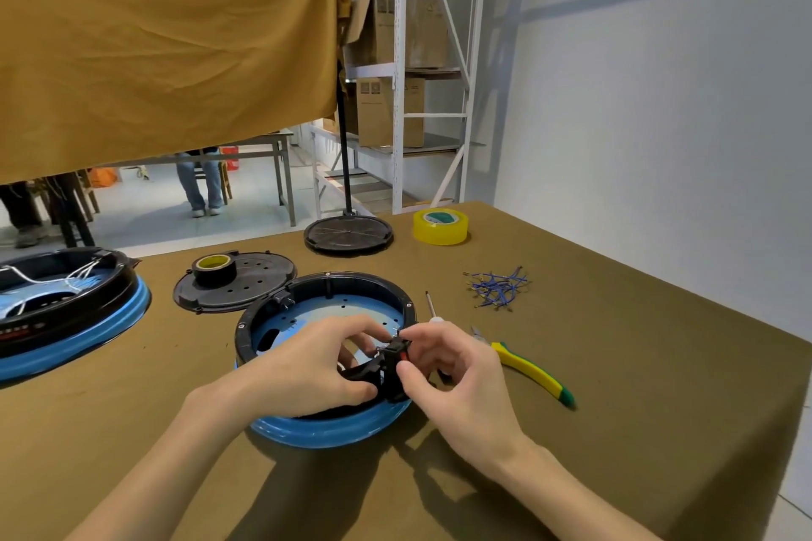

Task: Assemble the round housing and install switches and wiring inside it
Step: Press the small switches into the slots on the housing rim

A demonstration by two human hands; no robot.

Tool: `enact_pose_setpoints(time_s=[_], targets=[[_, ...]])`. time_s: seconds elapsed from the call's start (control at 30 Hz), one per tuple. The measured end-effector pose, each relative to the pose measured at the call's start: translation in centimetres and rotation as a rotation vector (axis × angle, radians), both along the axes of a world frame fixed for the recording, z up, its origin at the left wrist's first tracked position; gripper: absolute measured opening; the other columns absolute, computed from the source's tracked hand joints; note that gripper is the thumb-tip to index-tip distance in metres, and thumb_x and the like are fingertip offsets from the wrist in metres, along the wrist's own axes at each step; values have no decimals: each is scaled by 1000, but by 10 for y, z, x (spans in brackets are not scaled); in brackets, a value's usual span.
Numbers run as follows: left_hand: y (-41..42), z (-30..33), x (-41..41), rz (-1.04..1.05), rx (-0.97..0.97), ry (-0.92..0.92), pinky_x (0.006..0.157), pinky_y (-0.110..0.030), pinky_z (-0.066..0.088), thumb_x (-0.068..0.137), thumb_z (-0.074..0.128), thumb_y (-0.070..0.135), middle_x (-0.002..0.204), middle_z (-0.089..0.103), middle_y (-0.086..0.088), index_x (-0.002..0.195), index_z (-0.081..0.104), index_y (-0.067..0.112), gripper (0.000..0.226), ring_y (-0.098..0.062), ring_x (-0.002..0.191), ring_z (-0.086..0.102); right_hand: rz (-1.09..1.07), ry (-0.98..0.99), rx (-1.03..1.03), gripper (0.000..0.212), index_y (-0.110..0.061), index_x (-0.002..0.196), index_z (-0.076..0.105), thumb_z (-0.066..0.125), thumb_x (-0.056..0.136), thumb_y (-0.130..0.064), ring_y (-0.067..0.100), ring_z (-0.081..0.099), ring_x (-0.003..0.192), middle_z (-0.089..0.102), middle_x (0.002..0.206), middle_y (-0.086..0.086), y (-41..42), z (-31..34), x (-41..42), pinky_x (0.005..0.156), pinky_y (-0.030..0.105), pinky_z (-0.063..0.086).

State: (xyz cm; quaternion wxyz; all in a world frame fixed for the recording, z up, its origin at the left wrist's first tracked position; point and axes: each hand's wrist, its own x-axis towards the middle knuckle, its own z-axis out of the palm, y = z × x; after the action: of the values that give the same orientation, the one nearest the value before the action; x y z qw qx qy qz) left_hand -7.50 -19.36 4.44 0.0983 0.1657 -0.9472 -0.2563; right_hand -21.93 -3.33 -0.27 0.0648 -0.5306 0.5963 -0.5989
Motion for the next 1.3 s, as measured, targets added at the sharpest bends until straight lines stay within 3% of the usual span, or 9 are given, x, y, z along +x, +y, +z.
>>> enact_pose_setpoints(time_s=[0.17,0.33,0.5,0.73,1.3], targets=[[5,-2,-1,20,5,34,73,-26,56,87,78,29,100,60,13,132,55,38,52,-10,80,63,-14,56,63,23,-25,108,74,79,87,-19,12,71,89,72,93,-17,3,-9,0,74,18,57],[9,-6,0,14,-11,56,68,-16,51,89,77,25,85,66,10,135,53,34,53,-2,78,63,-18,92,32,20,-29,105,73,78,87,-23,12,70,90,71,94,-18,3,-8,3,74,17,56],[10,-4,1,14,-6,63,71,-24,55,89,78,24,84,67,9,135,55,32,52,-6,78,64,-69,127,-1,22,-21,109,76,77,87,-18,14,69,89,71,94,-14,6,-10,0,73,19,57],[12,-4,2,12,-14,73,68,-15,50,89,77,24,85,66,8,136,54,32,53,-1,80,62,-58,178,3,25,-23,111,75,78,88,-15,9,69,91,71,97,-16,6,-10,4,75,14,54],[9,-6,0,1,-21,69,68,-18,52,89,77,26,85,67,8,136,54,32,53,-5,77,63,-41,244,6,31,-18,119,76,78,89,-16,7,66,94,70,100,-12,7,-10,3,79,13,52]])
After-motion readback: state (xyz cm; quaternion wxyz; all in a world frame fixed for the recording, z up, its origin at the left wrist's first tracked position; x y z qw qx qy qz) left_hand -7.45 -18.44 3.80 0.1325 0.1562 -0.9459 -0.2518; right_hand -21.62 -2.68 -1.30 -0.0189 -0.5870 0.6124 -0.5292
